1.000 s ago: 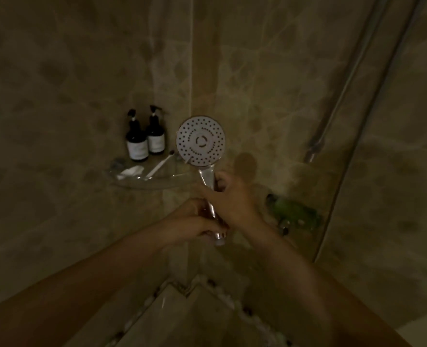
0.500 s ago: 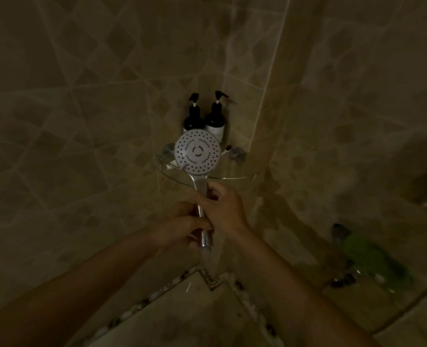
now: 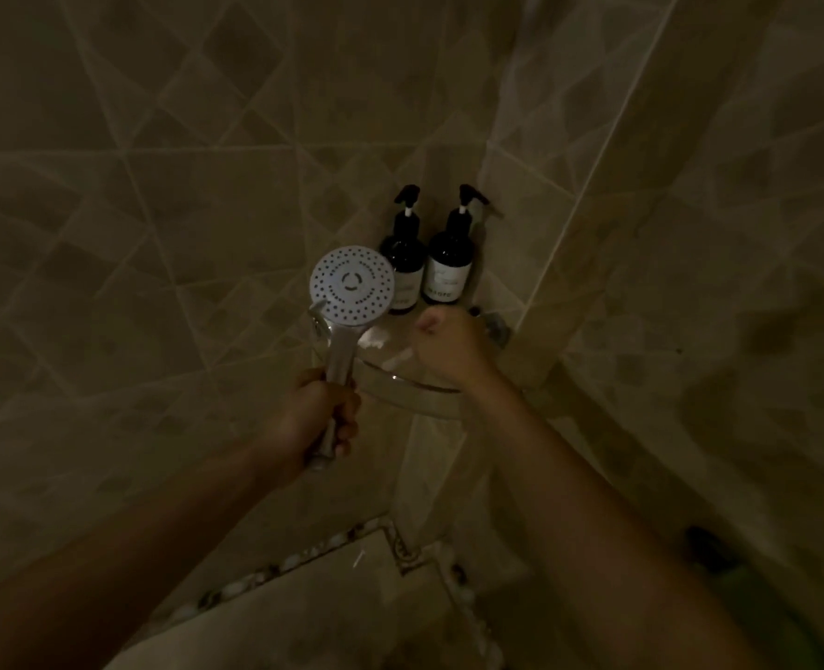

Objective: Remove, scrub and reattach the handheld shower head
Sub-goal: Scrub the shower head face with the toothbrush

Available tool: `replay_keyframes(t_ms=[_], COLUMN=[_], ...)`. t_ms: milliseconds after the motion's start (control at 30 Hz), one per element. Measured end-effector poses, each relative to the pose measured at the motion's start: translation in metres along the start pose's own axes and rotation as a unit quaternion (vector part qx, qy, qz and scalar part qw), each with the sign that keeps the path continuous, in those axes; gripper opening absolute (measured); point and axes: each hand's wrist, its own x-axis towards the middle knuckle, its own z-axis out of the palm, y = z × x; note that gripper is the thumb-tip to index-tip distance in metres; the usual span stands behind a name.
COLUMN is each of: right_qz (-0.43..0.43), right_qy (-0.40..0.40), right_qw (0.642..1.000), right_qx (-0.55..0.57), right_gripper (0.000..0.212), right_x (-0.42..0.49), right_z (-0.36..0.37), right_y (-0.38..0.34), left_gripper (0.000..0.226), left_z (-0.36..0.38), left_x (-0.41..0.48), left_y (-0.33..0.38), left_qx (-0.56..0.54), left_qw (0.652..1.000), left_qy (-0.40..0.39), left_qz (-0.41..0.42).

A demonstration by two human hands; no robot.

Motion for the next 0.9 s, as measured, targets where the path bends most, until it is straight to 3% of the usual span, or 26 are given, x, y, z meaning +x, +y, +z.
replay_keyframes(t_ms=[167, 300, 367, 500, 600, 800, 900], right_qz=[0.049, 0.082, 0.127, 0.172, 0.212, 0.248, 0.245], right_qy=[-0.055, -0.083, -0.094, -0.057, -0.009, 0.007, 0.018], right_qw=[0.984, 0.975, 0.97, 0.982, 0.976, 0.951, 0.928], right_qx=[-0.164, -0.191, -0.186, -0.05, 0.052, 0.184, 0.28], right_gripper=[0.028, 0.024, 0.032, 0.029, 0.01, 0.015, 0.02], right_x=[0.021, 0.029, 0.026, 0.021, 0.016, -0.01, -0.038], right_z=[0.022, 0.016, 0.01, 0.004, -0.004, -0.03, -0.037], right_y=[0.002, -0.005, -0.007, -0.003, 0.0, 0.017, 0.011], left_gripper=[0.018, 0.019, 0.017, 0.013, 0.013, 0.003, 0.019], left_z=[-0.002, -0.007, -0.009, -0.007, -0.005, 0.0, 0.005], left_x=[0.01, 0.012, 0.017, 0.027, 0.033, 0.034, 0.03], left_y=[0.013, 0.017, 0.017, 0.017, 0.016, 0.015, 0.013], left_qx=[0.025, 0.05, 0.063, 0.081, 0.079, 0.1, 0.119], left_qw=[0.999, 0.998, 0.997, 0.995, 0.995, 0.993, 0.99], left_qy=[0.005, -0.03, -0.039, -0.048, -0.05, -0.042, -0.031], left_qz=[0.026, 0.03, 0.035, 0.03, 0.032, 0.054, 0.063])
